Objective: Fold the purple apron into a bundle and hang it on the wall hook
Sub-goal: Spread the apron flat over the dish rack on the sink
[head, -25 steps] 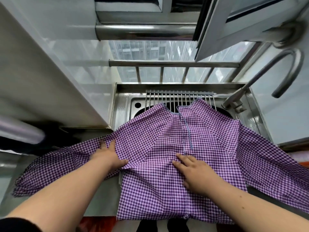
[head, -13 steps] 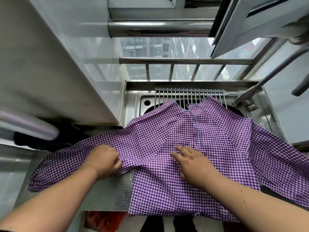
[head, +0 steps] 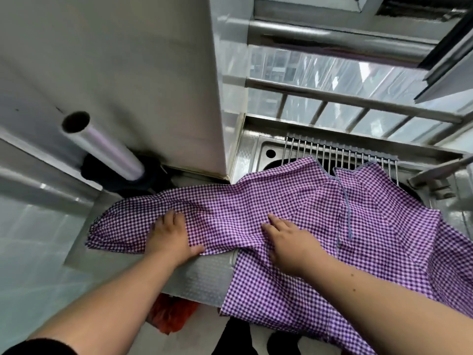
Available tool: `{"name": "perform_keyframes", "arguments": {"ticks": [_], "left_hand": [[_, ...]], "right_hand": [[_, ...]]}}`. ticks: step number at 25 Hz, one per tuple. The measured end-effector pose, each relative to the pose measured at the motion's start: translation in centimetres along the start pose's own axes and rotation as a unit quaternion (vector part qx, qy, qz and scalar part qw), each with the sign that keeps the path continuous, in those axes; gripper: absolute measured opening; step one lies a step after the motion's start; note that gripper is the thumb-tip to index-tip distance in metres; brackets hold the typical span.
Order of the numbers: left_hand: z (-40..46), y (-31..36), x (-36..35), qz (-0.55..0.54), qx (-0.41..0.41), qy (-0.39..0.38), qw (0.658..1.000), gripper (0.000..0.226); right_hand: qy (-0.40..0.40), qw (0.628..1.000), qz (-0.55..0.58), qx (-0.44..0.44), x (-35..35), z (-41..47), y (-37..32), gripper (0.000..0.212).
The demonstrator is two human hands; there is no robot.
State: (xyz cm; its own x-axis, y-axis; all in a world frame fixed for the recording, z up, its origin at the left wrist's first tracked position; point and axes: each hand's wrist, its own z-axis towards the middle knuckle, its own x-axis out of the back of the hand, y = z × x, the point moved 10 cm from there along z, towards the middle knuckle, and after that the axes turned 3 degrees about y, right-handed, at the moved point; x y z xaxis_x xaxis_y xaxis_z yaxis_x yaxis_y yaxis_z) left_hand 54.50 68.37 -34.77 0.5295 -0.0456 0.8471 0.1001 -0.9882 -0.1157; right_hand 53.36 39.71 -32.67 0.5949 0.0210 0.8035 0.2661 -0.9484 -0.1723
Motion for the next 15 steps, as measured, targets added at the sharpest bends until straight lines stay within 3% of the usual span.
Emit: {"name": "perform_keyframes", "arguments": {"ticks": [3,5,9,10,15], "left_hand": [[-1.0,-0.2,-1.5,0.021,-0.011,-0.038,0.999,0.130],[-0.9,-0.3,-1.4,0.048,-0.028,-0.038,0.998,0.122],[-0.8,0.8,0.2,0.178,-0.129,-0.025,0.975,0.047],[-0.9,1.0,0.4,0.211,-0.147,-0.030,0.966,0.039],[-0.5,0.7,2.1,0.317,-0.157,-0.011,0.935,0.041]], "right_hand": [[0.004,1.000,-0.003,-0.008,-0.2,0.0,0.9,0.074],[0.004,1.000,-0.004,-0.015,-0.3,0.0,1.3,0.077],[0.015,1.000,0.003,-0.018,0.3,-0.2,2.0,0.079],[0.022,0.999,0.017,-0.019,0.6,-0.3,2.2,0.080],[0.042,0.998,0.021,-0.042,0.5,-1.9,5.3,0.079]]}}
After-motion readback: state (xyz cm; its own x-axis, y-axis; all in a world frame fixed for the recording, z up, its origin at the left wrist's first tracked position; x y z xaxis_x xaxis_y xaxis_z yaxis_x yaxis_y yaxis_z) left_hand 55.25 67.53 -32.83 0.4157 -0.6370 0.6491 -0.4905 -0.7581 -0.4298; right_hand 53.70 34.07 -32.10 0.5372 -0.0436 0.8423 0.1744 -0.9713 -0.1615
